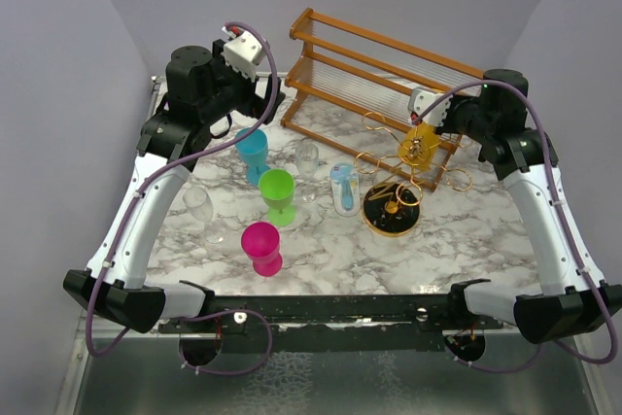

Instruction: Place the wine glass upside down on the wine glass rack

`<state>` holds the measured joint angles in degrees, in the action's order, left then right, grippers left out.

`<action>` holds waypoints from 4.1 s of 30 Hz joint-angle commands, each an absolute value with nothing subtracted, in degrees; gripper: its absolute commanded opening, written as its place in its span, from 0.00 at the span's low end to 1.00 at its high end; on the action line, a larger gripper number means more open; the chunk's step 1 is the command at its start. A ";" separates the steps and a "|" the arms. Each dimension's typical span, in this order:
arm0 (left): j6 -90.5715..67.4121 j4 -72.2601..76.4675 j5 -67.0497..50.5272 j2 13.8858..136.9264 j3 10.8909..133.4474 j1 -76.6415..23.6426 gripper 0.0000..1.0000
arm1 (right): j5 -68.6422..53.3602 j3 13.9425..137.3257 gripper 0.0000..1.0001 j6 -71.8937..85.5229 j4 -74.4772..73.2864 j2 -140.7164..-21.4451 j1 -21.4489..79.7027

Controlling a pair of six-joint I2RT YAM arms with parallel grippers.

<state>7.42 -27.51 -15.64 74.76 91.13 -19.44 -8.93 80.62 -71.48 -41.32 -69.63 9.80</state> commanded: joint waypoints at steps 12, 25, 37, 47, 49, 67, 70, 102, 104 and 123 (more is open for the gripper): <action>7.54 -25.46 -17.01 72.97 90.44 -18.92 0.93 | -18.36 88.01 0.04 -75.47 -49.11 -69.47 10.67; 7.25 -25.09 -17.94 73.12 90.09 -18.94 0.93 | -18.86 85.84 0.05 -78.08 -47.86 -68.68 11.89; 6.55 -24.20 -19.16 73.37 89.19 -18.89 0.93 | -21.93 82.61 0.08 -79.05 -46.18 -66.99 12.57; 6.47 -23.88 -19.60 73.34 88.82 -18.86 0.93 | -23.75 80.18 0.08 -78.75 -42.42 -67.02 12.74; 6.53 -23.75 -19.55 73.34 88.70 -18.89 0.93 | -24.26 80.37 0.09 -78.58 -42.55 -67.10 12.74; 7.46 -23.86 -19.41 72.73 88.15 -18.93 0.93 | -23.63 82.08 0.11 -77.40 -39.37 -69.44 12.92; 7.66 -24.00 -19.32 72.69 88.07 -18.90 0.93 | -23.61 82.21 0.11 -77.37 -38.80 -69.93 12.92; 13.58 -27.59 -1.88 71.26 85.34 -18.41 0.93 | -1.17 84.57 0.70 -40.46 -27.74 -64.44 13.01; 14.63 -29.93 1.95 70.69 84.74 -18.33 0.94 | -3.20 87.23 0.75 -35.38 -30.40 -64.62 13.01; 15.46 -36.82 -4.72 72.27 77.80 -11.22 0.91 | -23.20 82.46 1.00 -25.86 -31.48 -58.70 11.17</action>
<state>16.21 -39.00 -3.46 68.93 78.04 -11.57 -20.51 83.92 -28.64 -32.86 -59.79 11.70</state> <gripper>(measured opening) 0.926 0.994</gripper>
